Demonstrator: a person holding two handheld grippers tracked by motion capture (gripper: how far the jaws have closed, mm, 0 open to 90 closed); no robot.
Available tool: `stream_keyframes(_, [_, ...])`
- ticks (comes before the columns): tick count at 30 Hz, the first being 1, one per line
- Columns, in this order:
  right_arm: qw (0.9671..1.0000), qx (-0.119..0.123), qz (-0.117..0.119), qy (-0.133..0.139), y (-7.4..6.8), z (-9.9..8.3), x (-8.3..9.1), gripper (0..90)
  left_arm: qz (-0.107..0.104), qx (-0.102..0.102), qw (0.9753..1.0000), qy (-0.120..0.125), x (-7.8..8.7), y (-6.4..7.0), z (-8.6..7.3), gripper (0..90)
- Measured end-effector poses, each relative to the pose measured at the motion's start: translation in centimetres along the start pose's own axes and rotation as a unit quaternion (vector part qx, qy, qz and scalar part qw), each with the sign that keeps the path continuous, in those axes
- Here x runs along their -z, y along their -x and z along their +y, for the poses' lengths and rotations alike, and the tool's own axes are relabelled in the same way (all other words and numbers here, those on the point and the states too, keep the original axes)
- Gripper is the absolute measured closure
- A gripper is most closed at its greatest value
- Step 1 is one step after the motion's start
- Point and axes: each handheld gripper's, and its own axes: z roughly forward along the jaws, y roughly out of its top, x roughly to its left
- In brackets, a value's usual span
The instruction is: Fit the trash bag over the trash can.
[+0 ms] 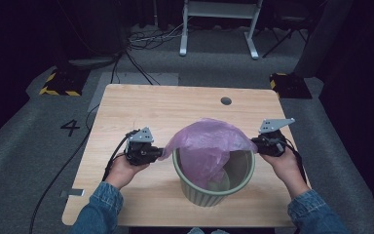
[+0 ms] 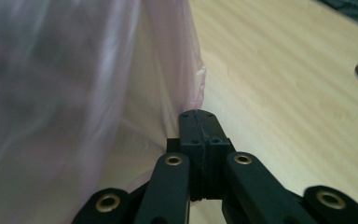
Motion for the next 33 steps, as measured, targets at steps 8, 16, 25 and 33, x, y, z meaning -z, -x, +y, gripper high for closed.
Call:
stream_keyframes(8, [0.9979, -0.057, 0.015, 0.027, 0.3, -5.5, 2.8, 89.9, -0.006, 0.019, 0.9998, 0.001, 0.7, 0.0, -2.2, 88.8])
stream_keyframes(16, [0.9964, -0.04, -0.025, 0.071, -0.5, -5.2, 4.8, 61.7, 0.004, 0.02, 0.9974, 0.069, 3.2, 0.4, -1.5, 56.5])
stream_keyframes(25, [0.9897, -0.017, -0.022, 0.14, -1.5, -2.5, 8.7, 47.2, -0.017, -0.006, 0.9887, 0.149, 6.6, 1.5, -0.3, 44.1])
stream_keyframes(33, [0.9876, 0.027, 0.041, 0.149, -4.2, 1.4, 8.6, 43.6, -0.017, -0.041, 0.9926, 0.113, 4.2, 2.9, 2.5, 38.5])
